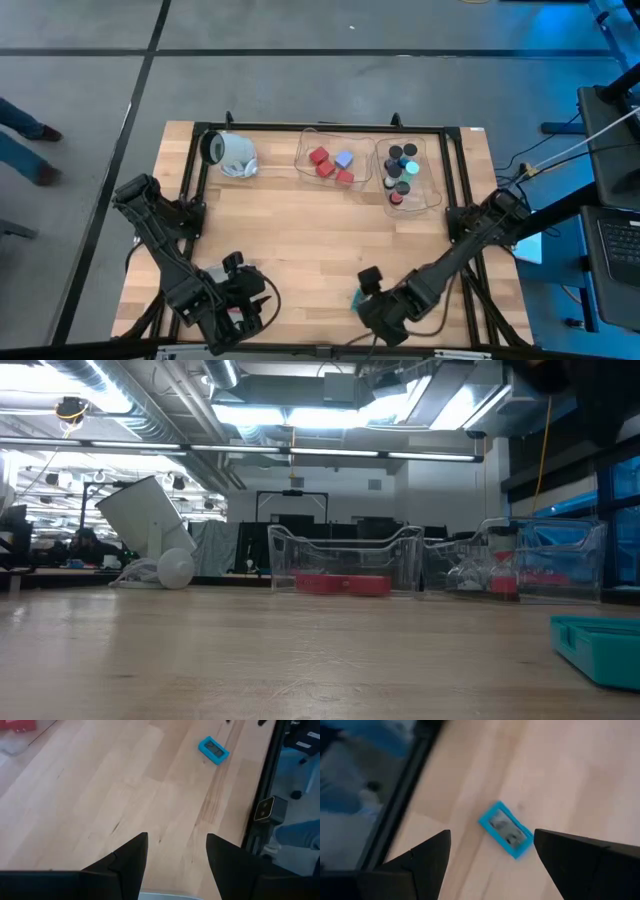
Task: Pick & Place Office items
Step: Put the blue digital clock into the gray bin
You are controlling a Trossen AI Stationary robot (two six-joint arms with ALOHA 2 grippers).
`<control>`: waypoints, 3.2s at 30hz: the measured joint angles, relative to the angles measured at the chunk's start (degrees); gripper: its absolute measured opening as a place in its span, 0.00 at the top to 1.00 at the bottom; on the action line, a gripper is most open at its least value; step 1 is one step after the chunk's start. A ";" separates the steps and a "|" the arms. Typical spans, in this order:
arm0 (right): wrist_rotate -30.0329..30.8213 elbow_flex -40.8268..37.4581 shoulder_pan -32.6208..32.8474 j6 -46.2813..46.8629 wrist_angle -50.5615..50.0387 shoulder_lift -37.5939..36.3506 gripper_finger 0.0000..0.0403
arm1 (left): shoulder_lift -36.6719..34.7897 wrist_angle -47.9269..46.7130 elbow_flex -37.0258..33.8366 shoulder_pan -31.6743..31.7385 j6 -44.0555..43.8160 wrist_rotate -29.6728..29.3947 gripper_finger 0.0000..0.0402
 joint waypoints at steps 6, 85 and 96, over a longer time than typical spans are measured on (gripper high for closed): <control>-8.34 -8.18 -3.04 -15.22 15.04 0.00 0.28 | 0.00 0.00 0.00 0.04 -1.05 0.00 0.51; 52.41 -2.02 -5.01 -24.20 13.37 -12.85 0.62 | 0.26 17.50 -3.78 12.22 7.43 -37.80 0.51; 49.29 -2.04 -6.16 -27.82 13.50 -12.85 0.62 | 0.26 49.32 -3.78 20.85 40.46 -11.36 0.53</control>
